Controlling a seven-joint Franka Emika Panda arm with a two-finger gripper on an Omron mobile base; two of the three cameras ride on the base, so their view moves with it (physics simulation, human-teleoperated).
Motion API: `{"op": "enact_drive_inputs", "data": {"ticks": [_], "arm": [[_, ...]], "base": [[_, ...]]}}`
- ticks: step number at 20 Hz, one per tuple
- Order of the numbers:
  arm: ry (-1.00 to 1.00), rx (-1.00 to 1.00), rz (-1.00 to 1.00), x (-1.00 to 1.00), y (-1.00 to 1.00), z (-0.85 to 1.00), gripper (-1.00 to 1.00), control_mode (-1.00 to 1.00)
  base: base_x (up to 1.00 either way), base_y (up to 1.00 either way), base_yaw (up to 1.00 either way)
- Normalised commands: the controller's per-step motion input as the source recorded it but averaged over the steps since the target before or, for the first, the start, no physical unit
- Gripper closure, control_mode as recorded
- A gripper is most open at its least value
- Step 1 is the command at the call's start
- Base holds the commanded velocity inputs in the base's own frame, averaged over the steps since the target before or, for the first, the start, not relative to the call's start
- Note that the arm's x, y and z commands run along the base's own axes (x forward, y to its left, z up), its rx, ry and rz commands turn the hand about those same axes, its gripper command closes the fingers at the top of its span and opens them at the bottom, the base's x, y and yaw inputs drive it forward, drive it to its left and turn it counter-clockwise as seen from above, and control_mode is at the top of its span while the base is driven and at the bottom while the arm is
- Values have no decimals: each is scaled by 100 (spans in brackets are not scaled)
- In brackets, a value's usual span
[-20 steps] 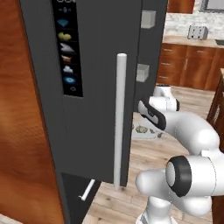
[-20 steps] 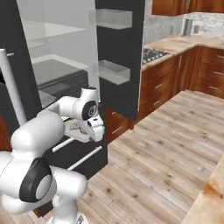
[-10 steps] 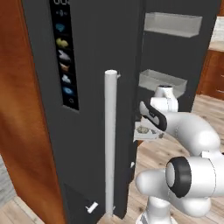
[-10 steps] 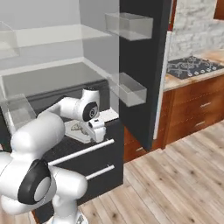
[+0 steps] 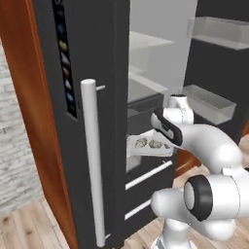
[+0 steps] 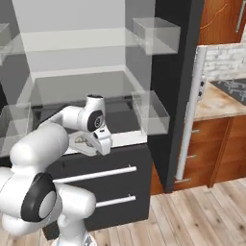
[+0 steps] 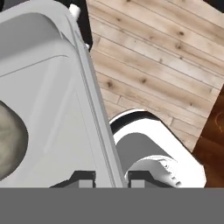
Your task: Place two dumplings into each of the tupperware containers and then place the containers in the fridge.
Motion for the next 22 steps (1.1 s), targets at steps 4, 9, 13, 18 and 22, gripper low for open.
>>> {"op": "enact_drive_inputs", "data": {"ticks": [4, 9, 13, 18, 22], "arm": [[0, 0, 0, 0, 0, 0, 100, 100], [0, 0, 0, 0, 0, 0, 100, 100], [0, 0, 0, 0, 0, 0, 100, 100], [0, 0, 0, 0, 0, 0, 100, 100], [0, 0, 0, 0, 0, 0, 100, 100]], "base": [[8, -54, 32], [-2, -6, 19], [24, -13, 45], [46, -24, 60], [31, -65, 54]]}}
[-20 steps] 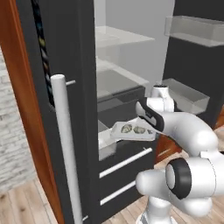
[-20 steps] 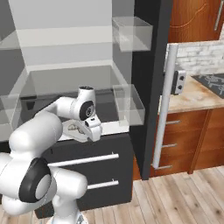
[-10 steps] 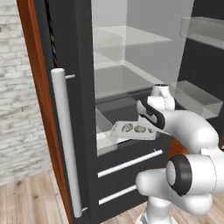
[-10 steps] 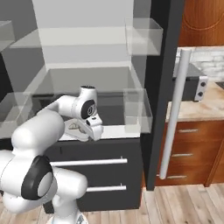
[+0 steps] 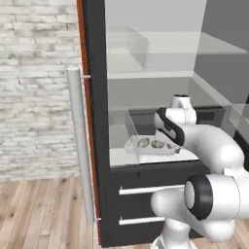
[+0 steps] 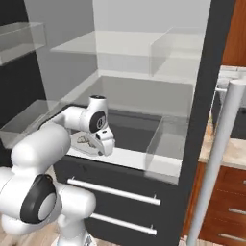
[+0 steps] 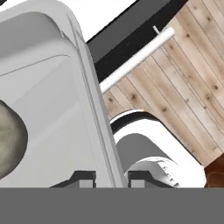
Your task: Place two dumplings into each of the tupperware containers and then place the containers in the fridge.
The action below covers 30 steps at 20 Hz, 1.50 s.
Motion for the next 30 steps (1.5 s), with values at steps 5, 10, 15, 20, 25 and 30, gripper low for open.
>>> {"op": "enact_drive_inputs", "data": {"ticks": [5, 10, 15, 20, 25, 30], "arm": [[0, 0, 0, 0, 0, 0, 100, 100], [-19, 14, 0, 30, 4, 22, 100, -100], [-57, 7, -13, -44, 4, 93, 100, -100], [-36, 1, -19, -61, 2, 59, 100, -100], [-11, 3, -31, -42, -2, 25, 100, -100], [4, 0, -38, 37, -1, 20, 100, -100]], "base": [[48, -84, 31], [14, -4, 3], [0, 0, 0], [0, 0, 0], [0, 0, 0], [0, 0, 0]]}}
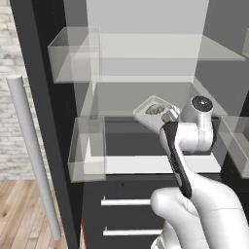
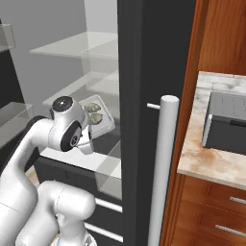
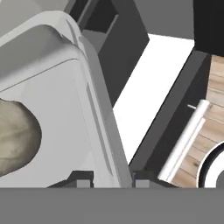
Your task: Place two dumplings into each of the tupperware containers and then place the containers in the fridge.
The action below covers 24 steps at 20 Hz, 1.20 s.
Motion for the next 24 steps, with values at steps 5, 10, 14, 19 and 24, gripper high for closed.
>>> {"op": "enact_drive_inputs", "data": {"ticks": [5, 10, 14, 19, 24], "arm": [[7, 7, -27, 71, -23, 10, 100, -100], [10, 17, -19, 93, -47, 9, 100, -100], [5, 28, -13, 98, -73, 13, 100, -100], [3, 2, -7, 100, -2, 0, 100, -100], [10, 1, -7, 100, -21, 0, 100, -100]], "base": [[0, 0, 0], [0, 0, 0], [0, 0, 0], [0, 0, 0], [0, 0, 0]]}}
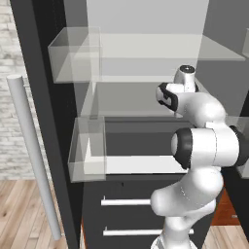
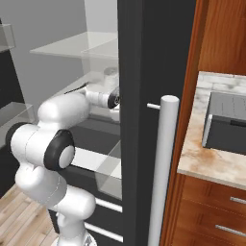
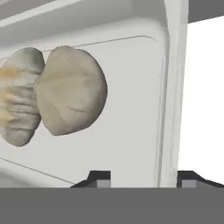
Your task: Place two dumplings into each of the tupperware containers and then place the containers in the fridge.
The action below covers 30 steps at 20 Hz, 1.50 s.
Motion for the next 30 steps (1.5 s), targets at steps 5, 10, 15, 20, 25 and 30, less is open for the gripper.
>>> {"op": "enact_drive_inputs", "data": {"ticks": [5, 10, 15, 20, 25, 30], "arm": [[0, 4, -4, 80, -85, 0, 100, -100], [-21, 1, -1, -3, -31, 6, -100, -100], [-55, 0, 0, -35, 14, 27, -100, -100], [-44, 1, 1, -1, 1, 12, -100, -100], [-36, -17, 7, -87, 35, 100, -100, -100], [-1, -52, 1, -95, 94, 99, -100, -100]], "base": [[0, 0, 0], [0, 0, 0], [0, 0, 0], [0, 0, 0], [0, 0, 0], [0, 0, 0]]}}
